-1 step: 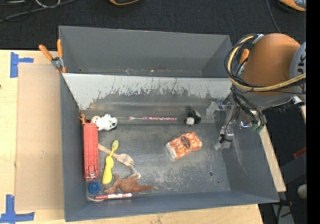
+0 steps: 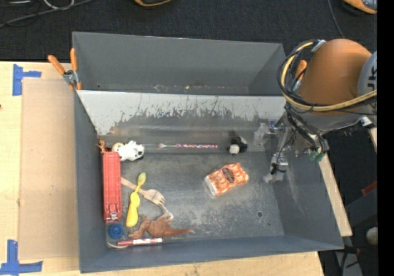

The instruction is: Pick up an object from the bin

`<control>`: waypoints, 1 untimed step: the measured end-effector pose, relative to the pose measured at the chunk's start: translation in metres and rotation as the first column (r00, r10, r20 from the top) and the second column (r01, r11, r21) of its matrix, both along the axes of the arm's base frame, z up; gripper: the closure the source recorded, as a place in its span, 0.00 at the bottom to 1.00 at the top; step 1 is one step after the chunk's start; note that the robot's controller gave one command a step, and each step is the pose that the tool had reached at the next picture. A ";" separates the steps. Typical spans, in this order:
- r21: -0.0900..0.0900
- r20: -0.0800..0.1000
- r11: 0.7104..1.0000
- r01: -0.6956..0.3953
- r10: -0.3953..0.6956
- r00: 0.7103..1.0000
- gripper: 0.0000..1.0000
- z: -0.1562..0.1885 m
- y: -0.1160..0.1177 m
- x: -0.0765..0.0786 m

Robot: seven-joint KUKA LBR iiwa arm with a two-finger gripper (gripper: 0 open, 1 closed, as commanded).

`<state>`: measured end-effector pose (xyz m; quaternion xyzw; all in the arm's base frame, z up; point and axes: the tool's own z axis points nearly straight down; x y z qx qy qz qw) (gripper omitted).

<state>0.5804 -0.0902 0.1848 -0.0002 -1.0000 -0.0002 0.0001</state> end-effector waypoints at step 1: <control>0.002 0.000 0.995 0.100 -0.100 0.995 0.00 -0.103 0.035 -0.002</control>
Offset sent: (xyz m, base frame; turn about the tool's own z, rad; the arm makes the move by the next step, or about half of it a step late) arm -0.0108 0.0442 -0.0505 0.2043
